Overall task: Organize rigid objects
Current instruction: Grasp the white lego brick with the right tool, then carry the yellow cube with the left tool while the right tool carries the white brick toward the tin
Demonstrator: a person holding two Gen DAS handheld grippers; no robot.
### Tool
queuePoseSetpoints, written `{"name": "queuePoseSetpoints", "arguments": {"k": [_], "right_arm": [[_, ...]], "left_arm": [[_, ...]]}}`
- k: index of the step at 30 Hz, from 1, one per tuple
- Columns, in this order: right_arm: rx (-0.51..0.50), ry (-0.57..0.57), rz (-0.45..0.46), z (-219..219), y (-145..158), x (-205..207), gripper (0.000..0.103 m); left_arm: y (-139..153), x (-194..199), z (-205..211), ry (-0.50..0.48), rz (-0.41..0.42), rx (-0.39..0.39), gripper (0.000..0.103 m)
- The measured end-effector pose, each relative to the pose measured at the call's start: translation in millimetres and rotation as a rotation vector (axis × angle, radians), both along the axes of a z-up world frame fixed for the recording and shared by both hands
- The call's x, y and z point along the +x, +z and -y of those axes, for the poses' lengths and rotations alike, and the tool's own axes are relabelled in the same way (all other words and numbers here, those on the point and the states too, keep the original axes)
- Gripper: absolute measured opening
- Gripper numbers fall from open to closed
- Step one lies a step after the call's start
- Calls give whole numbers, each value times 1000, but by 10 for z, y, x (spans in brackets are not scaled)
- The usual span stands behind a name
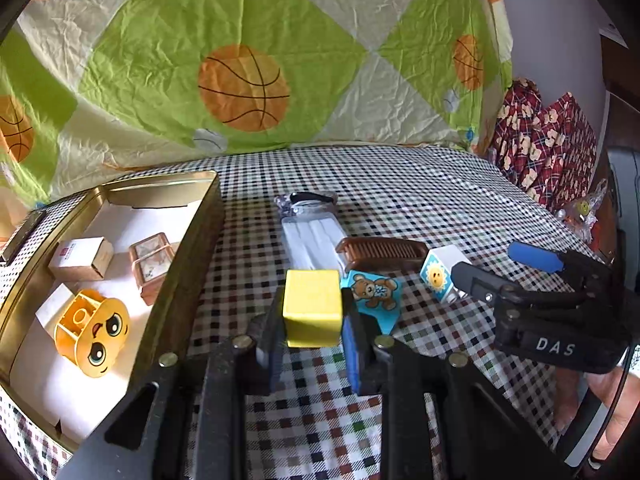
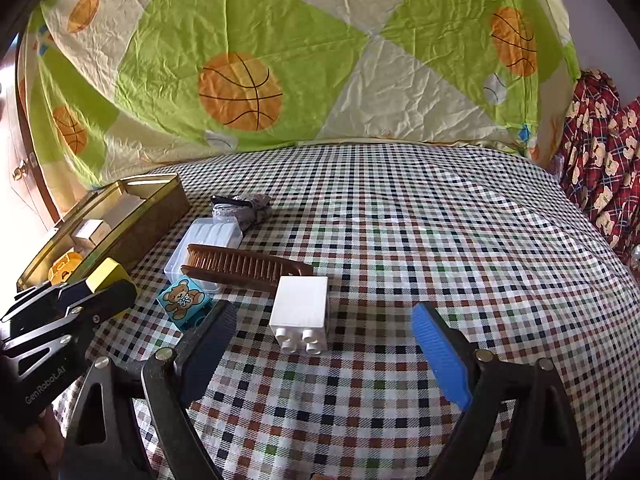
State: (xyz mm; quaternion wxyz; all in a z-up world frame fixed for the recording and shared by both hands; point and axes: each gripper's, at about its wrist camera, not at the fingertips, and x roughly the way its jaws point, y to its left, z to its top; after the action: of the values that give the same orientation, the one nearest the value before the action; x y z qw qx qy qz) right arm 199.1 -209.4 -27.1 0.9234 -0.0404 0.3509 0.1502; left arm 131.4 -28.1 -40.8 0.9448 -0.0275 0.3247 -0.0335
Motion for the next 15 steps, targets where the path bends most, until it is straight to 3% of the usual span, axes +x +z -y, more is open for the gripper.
{"name": "queuePoseSetpoints", "arguments": {"k": [3,9,14,15], "right_arm": [[-26,-2,-37,-88,-47,79,86],[-59,-19,-99,-160,-151,232,66],[-69,3,-138,-196,-200,272,34],[-67,7,-129,-198,-187,254,34]], "left_arm": [[-34,-46,-55,-2,-8,-25,23],[-112,-60,-126,-12,-29,-85,23],[-95,-105,-78,-31,-7,-70,23],[-90,-113,-75,-34,-2,-68,23]]}}
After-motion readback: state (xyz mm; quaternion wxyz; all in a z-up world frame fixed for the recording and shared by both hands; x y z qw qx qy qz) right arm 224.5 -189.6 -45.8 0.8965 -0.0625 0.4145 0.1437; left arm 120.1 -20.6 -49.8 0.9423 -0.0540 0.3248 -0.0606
